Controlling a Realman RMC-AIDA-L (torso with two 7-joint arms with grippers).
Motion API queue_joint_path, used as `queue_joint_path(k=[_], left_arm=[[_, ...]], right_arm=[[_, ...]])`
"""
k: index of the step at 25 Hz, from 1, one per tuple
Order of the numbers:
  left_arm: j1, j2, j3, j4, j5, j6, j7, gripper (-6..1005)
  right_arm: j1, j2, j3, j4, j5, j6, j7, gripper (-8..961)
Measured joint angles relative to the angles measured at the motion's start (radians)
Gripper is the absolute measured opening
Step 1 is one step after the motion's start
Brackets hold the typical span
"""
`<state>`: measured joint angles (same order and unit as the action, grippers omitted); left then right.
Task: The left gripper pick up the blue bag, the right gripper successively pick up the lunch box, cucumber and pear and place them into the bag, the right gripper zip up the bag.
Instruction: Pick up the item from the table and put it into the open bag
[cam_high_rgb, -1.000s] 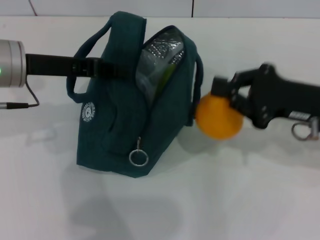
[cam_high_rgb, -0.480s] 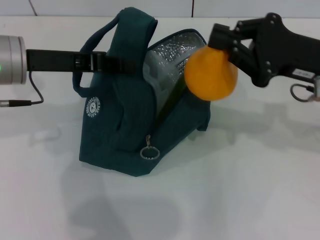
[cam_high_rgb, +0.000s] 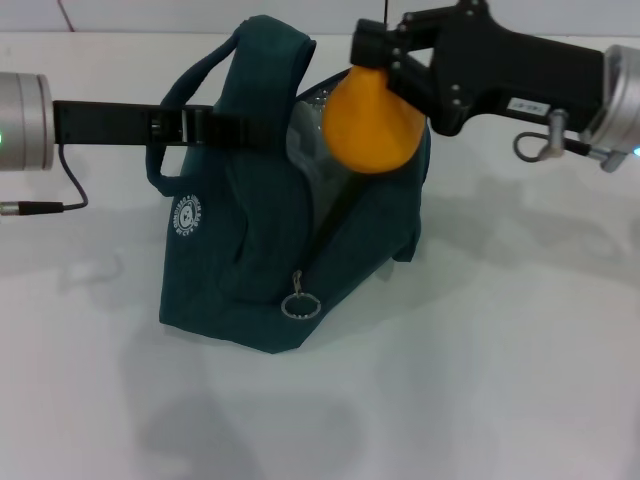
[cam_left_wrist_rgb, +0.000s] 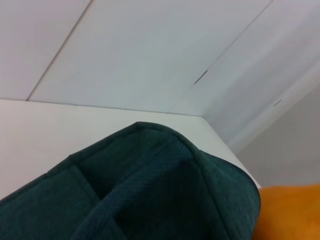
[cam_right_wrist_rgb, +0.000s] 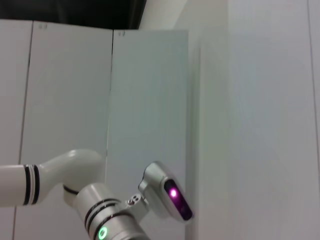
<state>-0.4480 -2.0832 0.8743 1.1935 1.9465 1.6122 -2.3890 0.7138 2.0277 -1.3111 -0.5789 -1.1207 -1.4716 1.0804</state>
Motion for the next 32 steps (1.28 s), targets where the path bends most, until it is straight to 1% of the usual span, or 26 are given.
queue_joint_path(k=[5,13,32], left_arm=[[-0.003,0.0,0.0,0.0,0.0,-0.001,0.001,49],[-0.003,0.0,-0.005,0.002,0.0,-0.003,0.001,49],[-0.006,0.005,-0.006,-0.004,0.006,-0.011,0.001,50]], right_arm=[[0.024,0.0,-0.043,0.009,0.003,0.037,-0.013,97],[0.03,0.0,-0.126,0.01,0.042,0.088,-0.038,110],[0.015,-0.002,-0.157,0.036,0.043,0.106,-0.033,139]])
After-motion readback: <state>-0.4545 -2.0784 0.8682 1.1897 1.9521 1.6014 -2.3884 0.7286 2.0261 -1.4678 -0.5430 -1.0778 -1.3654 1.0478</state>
